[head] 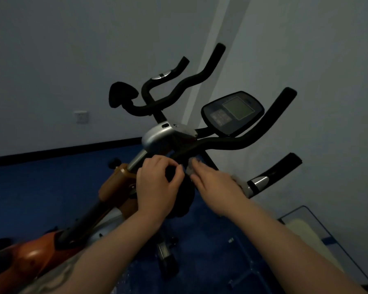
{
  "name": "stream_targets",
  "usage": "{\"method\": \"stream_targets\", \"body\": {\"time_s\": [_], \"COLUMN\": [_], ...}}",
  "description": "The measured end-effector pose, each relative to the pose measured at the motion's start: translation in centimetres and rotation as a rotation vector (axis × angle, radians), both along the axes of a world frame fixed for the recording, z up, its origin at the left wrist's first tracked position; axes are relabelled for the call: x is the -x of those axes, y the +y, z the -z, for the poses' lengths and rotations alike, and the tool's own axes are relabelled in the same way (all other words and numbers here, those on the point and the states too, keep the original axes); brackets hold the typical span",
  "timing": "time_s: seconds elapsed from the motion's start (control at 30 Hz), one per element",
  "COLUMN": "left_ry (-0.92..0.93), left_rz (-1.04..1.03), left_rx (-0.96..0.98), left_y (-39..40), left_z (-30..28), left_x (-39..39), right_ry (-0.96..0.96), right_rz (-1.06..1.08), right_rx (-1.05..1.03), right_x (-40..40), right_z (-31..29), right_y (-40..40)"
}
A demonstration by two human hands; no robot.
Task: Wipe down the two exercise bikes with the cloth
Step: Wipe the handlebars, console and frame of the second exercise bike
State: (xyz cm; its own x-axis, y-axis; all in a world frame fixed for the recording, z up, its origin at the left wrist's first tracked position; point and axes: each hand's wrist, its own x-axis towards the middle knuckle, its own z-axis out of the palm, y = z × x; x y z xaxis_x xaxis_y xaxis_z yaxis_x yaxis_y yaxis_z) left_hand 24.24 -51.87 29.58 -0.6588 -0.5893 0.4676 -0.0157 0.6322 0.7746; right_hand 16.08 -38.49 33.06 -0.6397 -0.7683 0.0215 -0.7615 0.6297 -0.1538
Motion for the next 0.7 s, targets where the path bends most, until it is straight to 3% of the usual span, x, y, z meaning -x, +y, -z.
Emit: {"method": "stream_targets", "body": {"time_s": [0.1, 0.2, 0.33, 0.47, 0.53, 0.6, 0.7], "left_ry": [-0.005, -0.011, -0.027, -0.021, -0.023, -0.027, -0.035], "left_rz": [-0.005, 0.005, 0.028, 0.029, 0.037, 0.037, 0.051], "left_rx": [0.009, 0.013, 0.013, 0.028, 0.040, 0.033, 0.030], "left_y": [0.1, 0.0, -0.1, -0.2, -0.3, -0.3, -0.3], "left_z": [0.0, 0.1, -0.1, 0.0, 0.1, 0.1, 0.1], "left_x": [-0.1, 0.0, -0.1, -0.2, -0.1, -0.1, -0.1], "right_ry": [-0.135, -0.266, 0.009, 0.092, 0.273, 0.448, 0.484], "right_rz": [-0.099, -0.026, 0.096, -0.041, -0.052, 0.075, 0.238], "right_rx": [0.022, 0.193, 0.187, 0.187, 0.243, 0.375, 0.490], "right_x": [0.0, 1.4, 0.4, -1.7, -0.5, 0.1, -1.7], "right_z": [-0.2, -1.1, -0.3, 0.2, -0.4, -0.3, 2.1], "right_y": [2.4, 0.5, -0.1, 3.6, 5.6, 6.6, 4.7]}}
